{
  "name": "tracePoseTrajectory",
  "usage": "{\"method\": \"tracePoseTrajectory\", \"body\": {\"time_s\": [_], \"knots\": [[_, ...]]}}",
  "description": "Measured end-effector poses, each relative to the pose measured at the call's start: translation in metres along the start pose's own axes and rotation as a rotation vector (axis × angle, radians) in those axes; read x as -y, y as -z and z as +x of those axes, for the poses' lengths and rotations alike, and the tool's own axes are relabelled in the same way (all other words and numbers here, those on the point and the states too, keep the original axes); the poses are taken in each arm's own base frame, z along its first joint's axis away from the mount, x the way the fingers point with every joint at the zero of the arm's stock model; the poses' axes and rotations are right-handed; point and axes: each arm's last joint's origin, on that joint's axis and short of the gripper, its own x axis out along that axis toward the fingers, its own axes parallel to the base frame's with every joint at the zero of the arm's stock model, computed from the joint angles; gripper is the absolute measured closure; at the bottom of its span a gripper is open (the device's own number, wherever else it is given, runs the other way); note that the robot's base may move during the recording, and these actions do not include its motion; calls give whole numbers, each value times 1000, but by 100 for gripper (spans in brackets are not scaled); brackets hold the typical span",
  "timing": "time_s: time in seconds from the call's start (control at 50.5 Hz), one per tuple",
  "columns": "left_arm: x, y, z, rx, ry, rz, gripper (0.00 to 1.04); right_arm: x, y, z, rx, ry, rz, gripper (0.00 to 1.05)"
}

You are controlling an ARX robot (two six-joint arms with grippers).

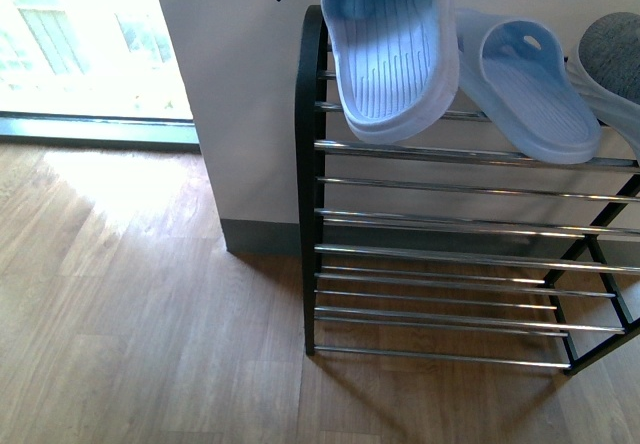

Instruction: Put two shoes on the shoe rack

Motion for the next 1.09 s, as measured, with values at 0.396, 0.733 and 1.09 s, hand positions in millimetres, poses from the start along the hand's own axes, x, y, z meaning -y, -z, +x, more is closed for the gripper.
{"method": "tracePoseTrajectory", "body": {"time_s": [0.396, 0.733, 1.09], "knots": [[-25, 17, 28, -52, -38, -71, 103, 0, 0, 0, 0, -1, 0, 9], [-30, 23, 33, -54, -60, -78, 101, 0, 0, 0, 0, -1, 0, 9], [-29, 18, 33, -31, -20, -58, 30, 0, 0, 0, 0, -1, 0, 9]]}}
